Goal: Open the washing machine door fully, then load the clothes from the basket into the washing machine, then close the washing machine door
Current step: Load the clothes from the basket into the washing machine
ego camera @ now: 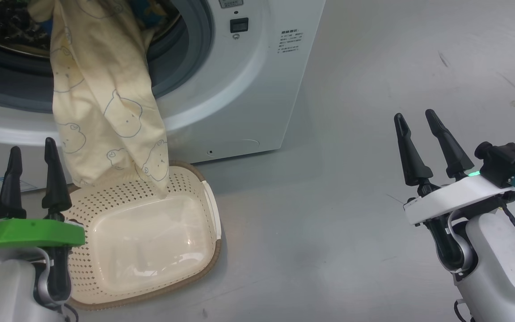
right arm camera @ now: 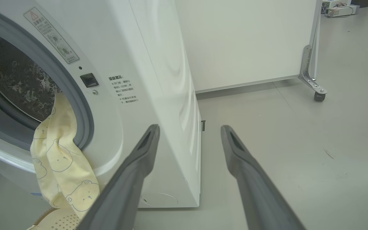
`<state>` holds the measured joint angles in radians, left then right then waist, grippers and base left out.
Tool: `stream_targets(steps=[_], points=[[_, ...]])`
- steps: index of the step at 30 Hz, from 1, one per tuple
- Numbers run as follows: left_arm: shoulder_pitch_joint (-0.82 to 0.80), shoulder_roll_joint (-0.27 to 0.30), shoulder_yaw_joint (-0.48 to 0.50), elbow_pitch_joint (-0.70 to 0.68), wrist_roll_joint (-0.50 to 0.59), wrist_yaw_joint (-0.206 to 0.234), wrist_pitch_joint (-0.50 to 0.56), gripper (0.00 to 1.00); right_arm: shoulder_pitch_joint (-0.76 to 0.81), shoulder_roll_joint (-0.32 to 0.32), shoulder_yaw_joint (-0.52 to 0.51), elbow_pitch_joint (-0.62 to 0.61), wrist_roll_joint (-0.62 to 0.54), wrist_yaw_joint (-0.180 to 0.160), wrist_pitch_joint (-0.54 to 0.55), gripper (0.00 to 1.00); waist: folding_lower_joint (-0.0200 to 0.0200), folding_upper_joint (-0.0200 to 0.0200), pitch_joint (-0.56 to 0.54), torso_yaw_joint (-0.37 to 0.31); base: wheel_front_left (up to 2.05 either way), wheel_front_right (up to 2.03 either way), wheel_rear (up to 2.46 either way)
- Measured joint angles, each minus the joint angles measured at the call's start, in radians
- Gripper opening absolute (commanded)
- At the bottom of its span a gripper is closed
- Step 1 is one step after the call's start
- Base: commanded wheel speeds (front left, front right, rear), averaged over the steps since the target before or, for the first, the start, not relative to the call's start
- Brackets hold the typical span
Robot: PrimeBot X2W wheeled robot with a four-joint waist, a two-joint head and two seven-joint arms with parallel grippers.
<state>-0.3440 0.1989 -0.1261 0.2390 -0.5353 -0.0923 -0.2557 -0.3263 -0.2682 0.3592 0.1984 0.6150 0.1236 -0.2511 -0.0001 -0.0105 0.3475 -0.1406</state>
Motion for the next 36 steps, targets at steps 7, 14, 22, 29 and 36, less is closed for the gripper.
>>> stream_targets(steps=[7, 14, 22, 29, 36], points=[[0.046, -0.003, 0.0, -0.01, 0.018, 0.002, 0.0, 1.0, 0.0, -0.002, 0.004, 0.007, 0.0, 0.0, 0.0, 1.0, 0.0, 0.0, -0.001, -0.001, 0.0, 0.0, 0.0], [0.071, 0.005, -0.027, 0.037, 0.017, 0.002, 0.026, 1.0, 0.0, -0.002, 0.011, 0.005, 0.0, 0.0, 0.0, 1.0, 0.0, 0.0, 0.013, -0.007, 0.0, 0.0, 0.0], [0.025, 0.043, -0.026, 0.14, 0.005, 0.001, 0.118, 1.0, -0.007, 0.016, 0.042, -0.006, 0.001, 0.0, 0.0, 1.0, 0.0, 0.0, 0.055, -0.027, 0.0, 0.0, 0.0], [-0.081, 0.068, -0.053, 0.228, 0.003, -0.003, 0.196, 1.0, -0.028, 0.031, 0.047, -0.009, 0.002, 0.0, 0.0, 1.0, 0.0, 0.0, 0.096, -0.064, 0.0, 0.0, 0.0], [-0.179, 0.082, -0.09, 0.311, 0.01, -0.012, 0.259, 1.0, -0.049, 0.052, 0.054, -0.009, 0.002, 0.0, 0.0, 1.0, 0.0, 0.0, 0.133, -0.114, 0.0, 0.0, 0.0]])
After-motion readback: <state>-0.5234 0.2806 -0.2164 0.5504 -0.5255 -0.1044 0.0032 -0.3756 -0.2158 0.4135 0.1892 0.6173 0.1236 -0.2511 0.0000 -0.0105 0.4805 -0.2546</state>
